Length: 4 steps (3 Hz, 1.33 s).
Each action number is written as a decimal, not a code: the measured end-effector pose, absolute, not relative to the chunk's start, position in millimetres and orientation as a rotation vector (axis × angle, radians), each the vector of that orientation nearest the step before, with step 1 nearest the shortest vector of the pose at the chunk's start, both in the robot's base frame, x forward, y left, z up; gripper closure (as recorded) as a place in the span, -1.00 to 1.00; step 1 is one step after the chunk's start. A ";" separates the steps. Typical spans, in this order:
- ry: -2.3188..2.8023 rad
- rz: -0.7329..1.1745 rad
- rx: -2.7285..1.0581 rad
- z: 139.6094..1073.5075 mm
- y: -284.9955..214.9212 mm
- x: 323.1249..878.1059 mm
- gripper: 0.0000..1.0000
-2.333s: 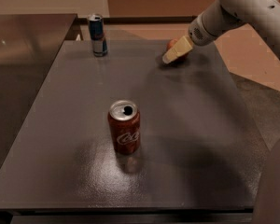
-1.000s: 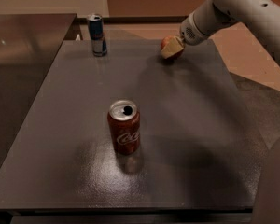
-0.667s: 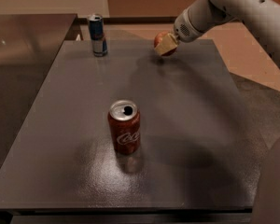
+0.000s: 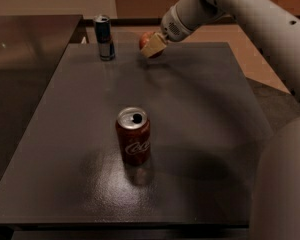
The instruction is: Move apple near redbull can
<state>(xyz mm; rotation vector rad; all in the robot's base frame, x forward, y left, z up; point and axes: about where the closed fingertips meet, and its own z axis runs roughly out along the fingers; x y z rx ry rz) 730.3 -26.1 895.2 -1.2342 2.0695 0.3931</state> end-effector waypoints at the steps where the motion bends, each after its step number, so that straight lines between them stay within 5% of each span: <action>1: 2.036 0.450 -1.296 891.6 5.3 726.2 1.00; 3: 2.000 0.496 -1.381 880.0 50.8 723.6 1.00; 4: 2.002 0.483 -1.401 873.4 61.0 723.9 0.65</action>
Offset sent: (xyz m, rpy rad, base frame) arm -0.0091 0.0865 -0.0081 0.0341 0.0163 0.1730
